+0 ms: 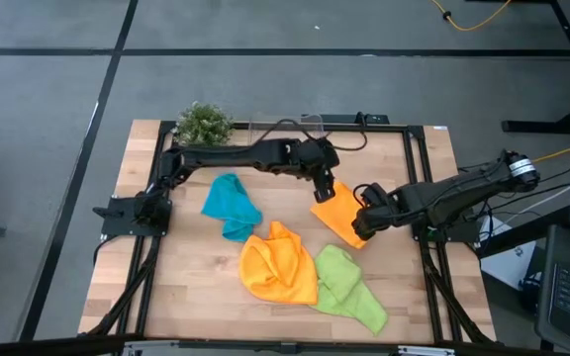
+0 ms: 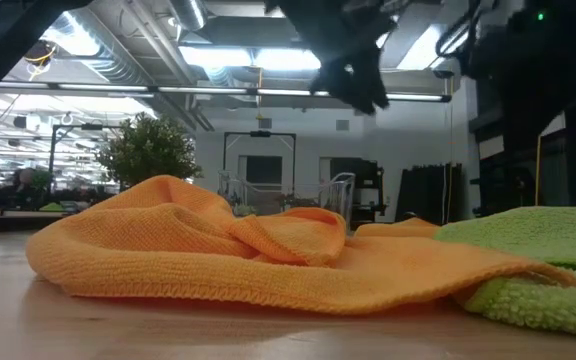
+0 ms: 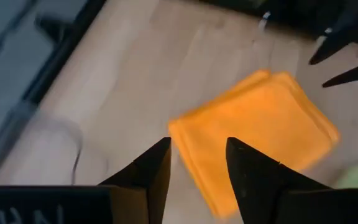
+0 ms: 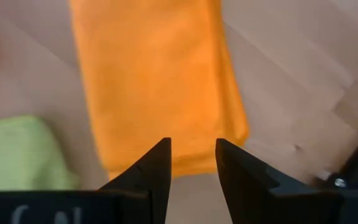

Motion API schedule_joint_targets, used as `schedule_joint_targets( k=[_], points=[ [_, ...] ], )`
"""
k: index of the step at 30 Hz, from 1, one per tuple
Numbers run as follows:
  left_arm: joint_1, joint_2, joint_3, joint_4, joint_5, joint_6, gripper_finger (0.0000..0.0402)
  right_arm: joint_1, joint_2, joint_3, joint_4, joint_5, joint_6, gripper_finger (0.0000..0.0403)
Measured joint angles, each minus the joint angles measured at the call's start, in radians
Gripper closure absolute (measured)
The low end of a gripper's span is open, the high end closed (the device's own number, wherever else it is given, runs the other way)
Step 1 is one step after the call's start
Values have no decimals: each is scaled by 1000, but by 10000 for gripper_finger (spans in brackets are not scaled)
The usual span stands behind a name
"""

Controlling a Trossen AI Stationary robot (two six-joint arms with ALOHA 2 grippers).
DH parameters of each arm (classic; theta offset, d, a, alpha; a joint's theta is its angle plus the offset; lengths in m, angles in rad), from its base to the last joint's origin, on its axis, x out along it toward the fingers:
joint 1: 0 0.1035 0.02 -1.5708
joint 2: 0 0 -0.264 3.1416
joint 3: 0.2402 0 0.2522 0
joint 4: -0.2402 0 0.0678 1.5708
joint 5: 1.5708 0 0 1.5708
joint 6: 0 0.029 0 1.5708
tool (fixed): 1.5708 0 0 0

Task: Fold microfiber towels
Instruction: Fold the top orange microfiber cloth

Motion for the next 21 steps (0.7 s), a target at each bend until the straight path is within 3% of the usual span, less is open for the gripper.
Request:
schedule_joint_targets(
  k=[3,8,17,21],
  points=[
    [16,0,136,-193,21,-91,256,0,2,39,3,-1,-13,274],
    [32,-2,257,-367,80,-128,256,0,2,74,13,15,-110,274],
    [1,1,252,-443,113,-181,256,-9,2,90,90,26,-261,274],
    [-8,-26,252,-464,112,-208,256,-79,2,65,153,-98,-420,274]
  ],
)
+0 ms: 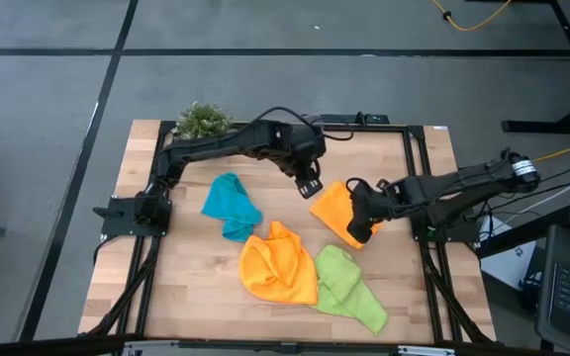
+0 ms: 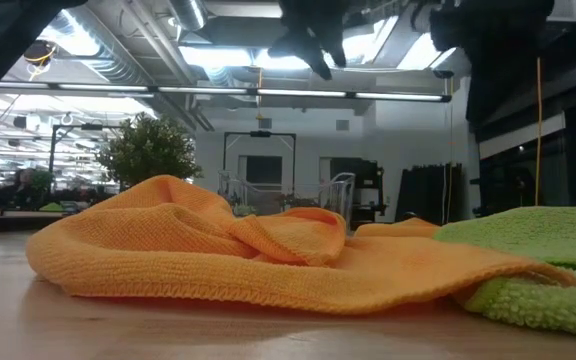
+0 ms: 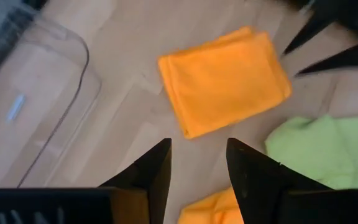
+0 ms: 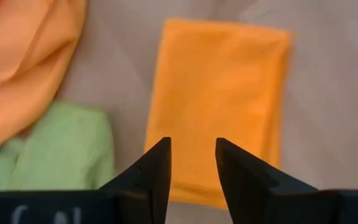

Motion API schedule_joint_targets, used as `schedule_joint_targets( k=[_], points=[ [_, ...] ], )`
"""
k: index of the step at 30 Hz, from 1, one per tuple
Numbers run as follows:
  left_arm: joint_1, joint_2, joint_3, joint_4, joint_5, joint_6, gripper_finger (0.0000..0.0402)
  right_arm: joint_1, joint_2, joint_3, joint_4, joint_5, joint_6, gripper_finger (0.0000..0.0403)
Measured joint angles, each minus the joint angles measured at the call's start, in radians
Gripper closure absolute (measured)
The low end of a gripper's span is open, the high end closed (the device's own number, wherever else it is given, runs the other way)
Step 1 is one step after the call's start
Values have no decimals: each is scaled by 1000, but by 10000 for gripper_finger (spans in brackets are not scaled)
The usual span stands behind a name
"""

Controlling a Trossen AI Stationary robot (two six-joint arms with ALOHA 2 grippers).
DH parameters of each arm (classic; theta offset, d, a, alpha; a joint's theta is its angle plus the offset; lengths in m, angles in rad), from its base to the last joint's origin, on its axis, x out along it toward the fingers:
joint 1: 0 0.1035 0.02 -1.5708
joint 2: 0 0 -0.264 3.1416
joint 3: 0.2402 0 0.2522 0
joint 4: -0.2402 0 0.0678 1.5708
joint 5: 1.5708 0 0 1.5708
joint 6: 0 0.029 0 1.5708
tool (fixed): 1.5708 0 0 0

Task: Fold microfiber towels
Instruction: Fold the top orange microfiber cloth

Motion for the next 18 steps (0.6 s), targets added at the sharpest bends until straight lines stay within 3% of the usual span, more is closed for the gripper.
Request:
schedule_joint_targets(
  k=[4,12,18],
  points=[
    [-15,-45,2,-10,-9,-47,256,-111,9,-50,113,-171,-150,274],
    [-75,-107,3,-36,-135,-118,256,-302,101,-138,322,-194,-454,274],
    [-104,-106,0,-42,-165,-122,256,-371,246,-161,404,-283,-600,274]
  ],
)
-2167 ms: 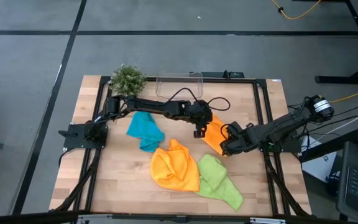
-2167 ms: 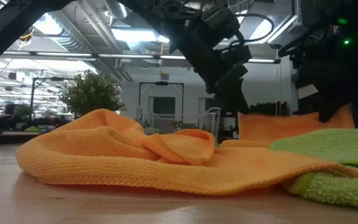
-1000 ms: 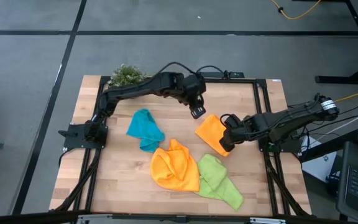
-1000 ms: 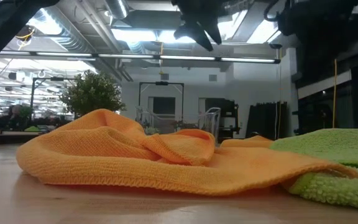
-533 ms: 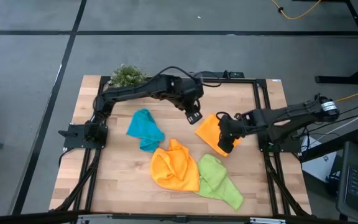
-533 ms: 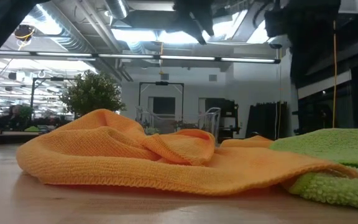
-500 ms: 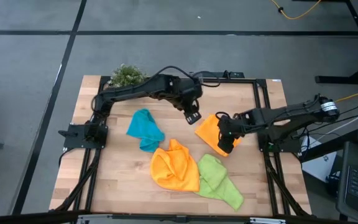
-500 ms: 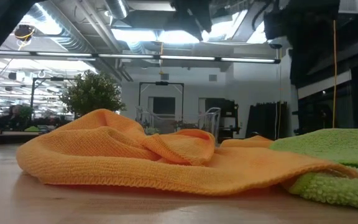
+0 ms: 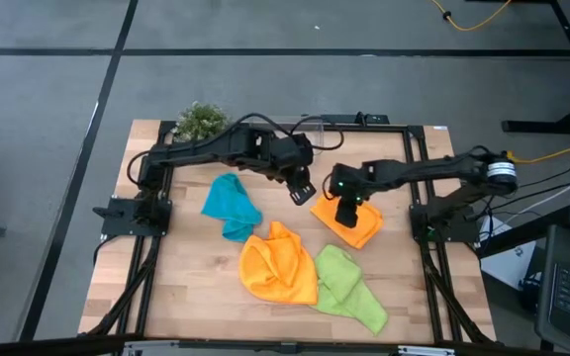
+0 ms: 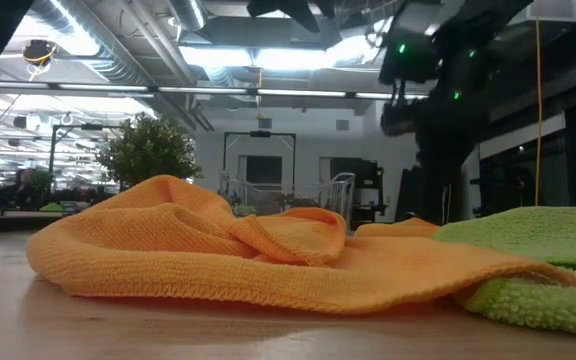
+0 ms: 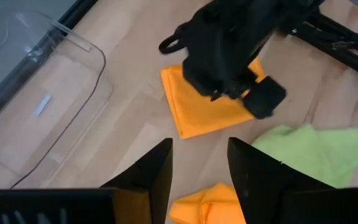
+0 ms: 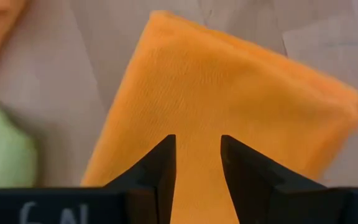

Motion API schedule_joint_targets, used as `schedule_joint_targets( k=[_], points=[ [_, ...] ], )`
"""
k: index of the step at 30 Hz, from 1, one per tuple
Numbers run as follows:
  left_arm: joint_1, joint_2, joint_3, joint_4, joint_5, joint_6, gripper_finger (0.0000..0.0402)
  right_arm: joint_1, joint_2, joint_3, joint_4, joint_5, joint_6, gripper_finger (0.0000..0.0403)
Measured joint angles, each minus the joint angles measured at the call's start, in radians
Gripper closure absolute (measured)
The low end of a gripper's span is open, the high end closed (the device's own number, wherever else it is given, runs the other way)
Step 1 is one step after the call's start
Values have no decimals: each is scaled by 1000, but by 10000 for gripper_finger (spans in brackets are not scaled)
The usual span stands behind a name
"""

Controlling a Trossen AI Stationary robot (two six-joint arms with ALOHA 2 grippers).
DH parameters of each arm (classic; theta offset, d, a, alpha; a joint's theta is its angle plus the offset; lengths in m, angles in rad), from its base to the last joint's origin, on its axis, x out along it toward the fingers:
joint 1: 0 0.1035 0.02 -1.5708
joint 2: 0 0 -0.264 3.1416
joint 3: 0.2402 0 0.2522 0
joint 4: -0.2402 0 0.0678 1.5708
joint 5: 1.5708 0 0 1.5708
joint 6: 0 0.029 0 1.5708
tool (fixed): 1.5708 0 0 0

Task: Fold microfiber towels
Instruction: Fold the top orange microfiber cloth

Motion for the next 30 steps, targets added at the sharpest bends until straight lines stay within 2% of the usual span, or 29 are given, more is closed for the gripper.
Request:
schedule_joint_targets(
  k=[7,12,17,20,25,30],
  points=[
    [-1,0,0,-4,-22,-1,256,-36,101,12,113,-5,-43,274],
    [-1,0,0,-5,-24,0,256,-72,170,12,118,0,77,274],
    [-1,0,0,-6,-67,0,256,-146,199,18,144,104,202,274],
    [0,0,0,-10,-71,0,256,-223,194,18,99,144,262,274],
    [1,0,0,-17,-71,1,256,-325,148,9,21,166,256,274],
    [4,0,0,-17,-72,2,256,-358,2,11,7,163,239,274]
  ],
)
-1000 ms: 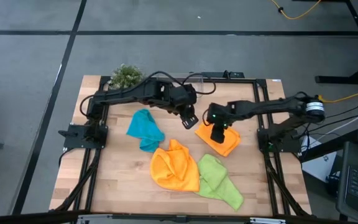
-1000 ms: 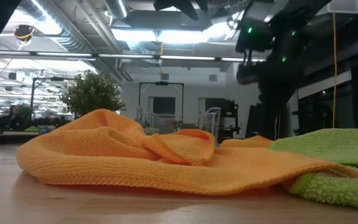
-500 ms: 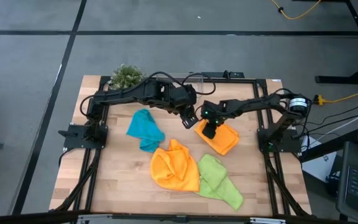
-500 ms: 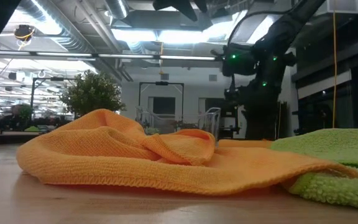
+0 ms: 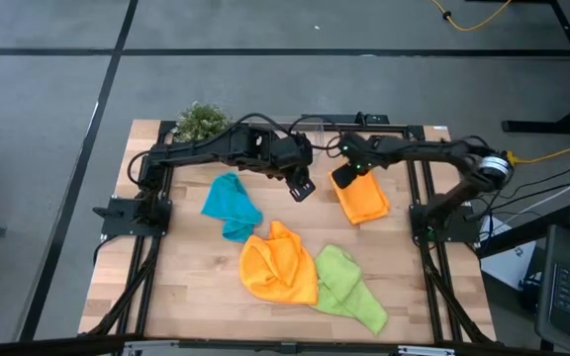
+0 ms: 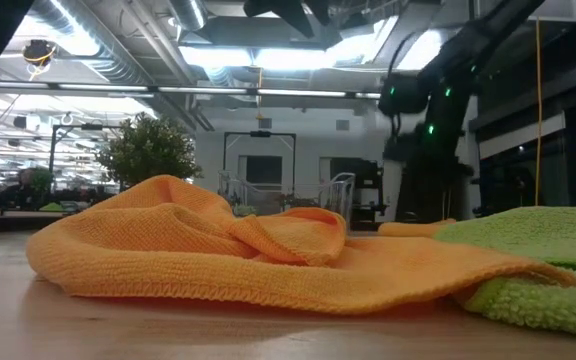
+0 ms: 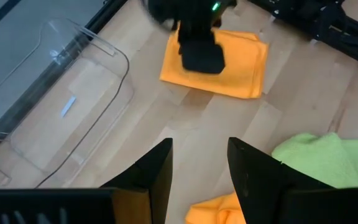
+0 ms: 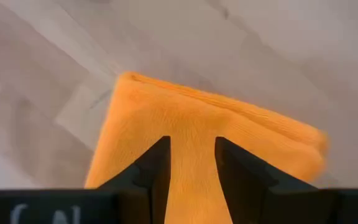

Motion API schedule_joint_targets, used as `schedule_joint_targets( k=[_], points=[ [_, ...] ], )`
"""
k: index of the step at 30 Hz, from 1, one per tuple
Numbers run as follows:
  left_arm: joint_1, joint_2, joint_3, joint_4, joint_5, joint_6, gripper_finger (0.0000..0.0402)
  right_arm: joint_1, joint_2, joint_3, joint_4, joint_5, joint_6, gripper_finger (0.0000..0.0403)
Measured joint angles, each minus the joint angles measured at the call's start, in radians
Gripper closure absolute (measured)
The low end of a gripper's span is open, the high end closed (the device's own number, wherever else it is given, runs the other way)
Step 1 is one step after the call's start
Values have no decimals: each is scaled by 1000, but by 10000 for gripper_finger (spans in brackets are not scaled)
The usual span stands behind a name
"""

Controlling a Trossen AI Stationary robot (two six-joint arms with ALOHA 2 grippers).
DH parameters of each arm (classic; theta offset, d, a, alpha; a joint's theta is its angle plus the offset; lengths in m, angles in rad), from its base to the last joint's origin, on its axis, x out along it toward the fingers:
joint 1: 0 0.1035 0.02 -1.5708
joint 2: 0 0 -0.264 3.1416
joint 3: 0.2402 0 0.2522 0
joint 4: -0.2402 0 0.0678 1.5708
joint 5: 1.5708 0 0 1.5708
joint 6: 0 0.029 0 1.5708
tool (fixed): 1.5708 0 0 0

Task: Fold microfiber towels
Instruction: Fold the top orange microfiber cloth

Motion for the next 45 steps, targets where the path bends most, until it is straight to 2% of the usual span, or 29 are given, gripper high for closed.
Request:
schedule_joint_targets(
  k=[6,11,14,16,25,30,34,39,45],
  points=[
    [0,0,0,-2,0,1,256,1,-214,0,-187,-5,-104,274],
    [-5,0,0,-2,0,35,256,45,-324,-29,-366,-34,-239,274],
    [-6,0,0,-2,0,49,256,78,-344,-86,-403,-58,-211,274],
    [-8,0,0,-2,0,49,256,98,-345,-142,-398,-60,-126,274],
    [-11,1,0,0,-2,51,256,137,-344,-367,-146,-26,188,274],
    [-11,1,0,1,-2,51,256,148,-349,-446,-20,-88,339,274],
    [-11,1,0,1,-2,51,256,220,-346,-454,101,-159,469,274],
    [-11,1,0,1,-2,51,256,344,-341,-432,280,-180,628,274],
    [-11,1,0,5,-1,60,256,448,-348,-377,276,-178,704,274]
  ],
)
